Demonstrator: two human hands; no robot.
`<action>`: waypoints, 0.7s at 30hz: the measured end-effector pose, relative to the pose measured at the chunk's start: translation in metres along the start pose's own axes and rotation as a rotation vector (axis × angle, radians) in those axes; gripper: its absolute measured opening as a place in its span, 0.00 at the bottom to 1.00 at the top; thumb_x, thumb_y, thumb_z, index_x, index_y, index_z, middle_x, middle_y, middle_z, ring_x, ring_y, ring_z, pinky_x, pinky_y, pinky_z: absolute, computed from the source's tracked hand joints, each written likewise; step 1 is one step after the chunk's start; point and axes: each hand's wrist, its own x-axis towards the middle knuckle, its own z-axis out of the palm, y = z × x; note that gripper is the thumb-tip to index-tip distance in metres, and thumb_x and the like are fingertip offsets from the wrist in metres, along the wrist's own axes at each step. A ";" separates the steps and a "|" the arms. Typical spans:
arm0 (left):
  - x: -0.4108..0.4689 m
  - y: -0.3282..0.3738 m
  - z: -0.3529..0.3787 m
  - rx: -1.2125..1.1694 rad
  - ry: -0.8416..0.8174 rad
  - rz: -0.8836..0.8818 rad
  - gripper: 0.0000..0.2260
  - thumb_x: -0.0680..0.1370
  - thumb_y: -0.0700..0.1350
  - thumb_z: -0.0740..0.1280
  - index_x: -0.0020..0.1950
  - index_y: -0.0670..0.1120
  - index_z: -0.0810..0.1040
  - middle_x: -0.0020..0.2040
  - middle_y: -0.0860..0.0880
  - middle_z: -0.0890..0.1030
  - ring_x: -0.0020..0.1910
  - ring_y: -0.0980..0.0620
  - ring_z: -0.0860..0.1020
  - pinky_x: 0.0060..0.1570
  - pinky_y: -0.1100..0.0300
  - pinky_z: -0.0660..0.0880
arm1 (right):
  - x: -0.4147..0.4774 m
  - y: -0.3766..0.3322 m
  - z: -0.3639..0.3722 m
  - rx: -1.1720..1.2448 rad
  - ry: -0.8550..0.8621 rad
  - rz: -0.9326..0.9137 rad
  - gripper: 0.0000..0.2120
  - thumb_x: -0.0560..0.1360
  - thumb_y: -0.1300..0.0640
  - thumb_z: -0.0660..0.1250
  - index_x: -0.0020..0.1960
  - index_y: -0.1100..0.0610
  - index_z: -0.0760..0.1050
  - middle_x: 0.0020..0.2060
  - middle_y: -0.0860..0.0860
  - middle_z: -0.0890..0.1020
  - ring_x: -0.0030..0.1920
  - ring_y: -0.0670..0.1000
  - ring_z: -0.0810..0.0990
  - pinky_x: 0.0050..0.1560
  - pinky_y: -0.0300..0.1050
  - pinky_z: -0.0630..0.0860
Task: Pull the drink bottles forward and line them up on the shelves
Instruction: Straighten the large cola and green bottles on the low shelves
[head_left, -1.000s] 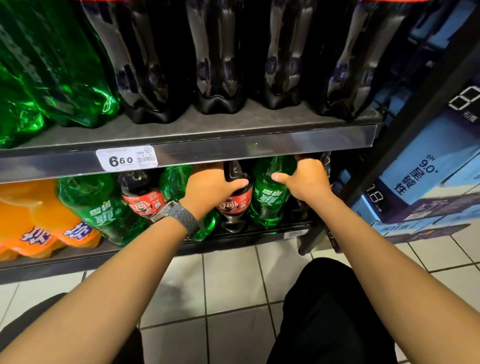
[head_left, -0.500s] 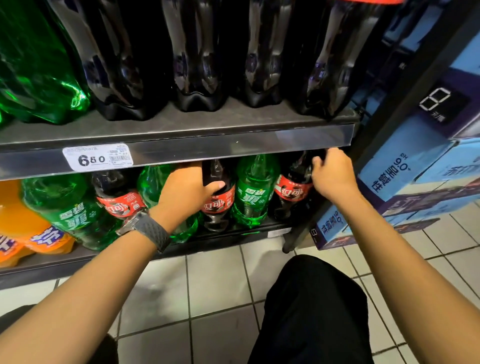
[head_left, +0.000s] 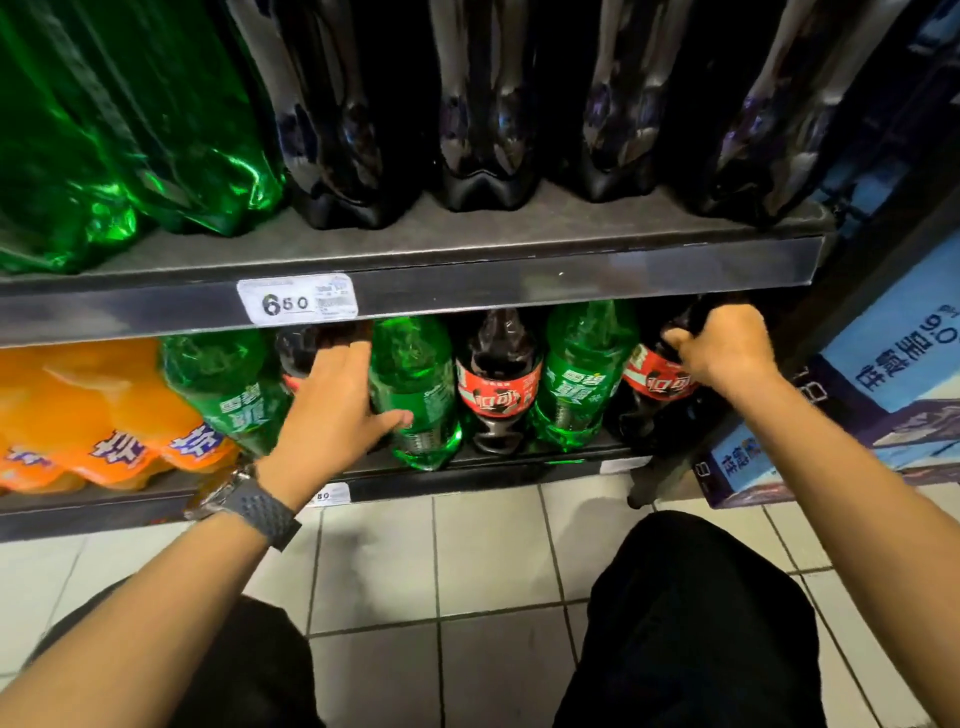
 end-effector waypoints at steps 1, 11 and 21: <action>0.004 -0.001 0.002 0.008 0.021 -0.021 0.27 0.64 0.54 0.78 0.52 0.42 0.71 0.47 0.42 0.75 0.51 0.42 0.71 0.47 0.51 0.69 | -0.008 -0.003 -0.002 -0.021 0.028 -0.032 0.21 0.73 0.52 0.71 0.47 0.71 0.76 0.46 0.69 0.79 0.50 0.67 0.77 0.53 0.56 0.74; 0.017 0.018 0.011 0.091 0.159 -0.128 0.26 0.63 0.64 0.75 0.38 0.44 0.69 0.38 0.43 0.76 0.42 0.42 0.76 0.40 0.52 0.72 | -0.130 -0.137 0.047 0.335 -0.190 -0.551 0.20 0.77 0.48 0.63 0.65 0.56 0.69 0.58 0.52 0.74 0.53 0.54 0.77 0.55 0.55 0.75; -0.054 -0.094 -0.052 -0.073 0.443 -0.183 0.17 0.73 0.45 0.72 0.57 0.42 0.73 0.51 0.44 0.74 0.51 0.46 0.73 0.52 0.53 0.73 | -0.103 -0.222 0.077 -0.069 -0.163 -0.415 0.35 0.67 0.24 0.55 0.27 0.56 0.68 0.25 0.50 0.70 0.29 0.51 0.67 0.28 0.41 0.60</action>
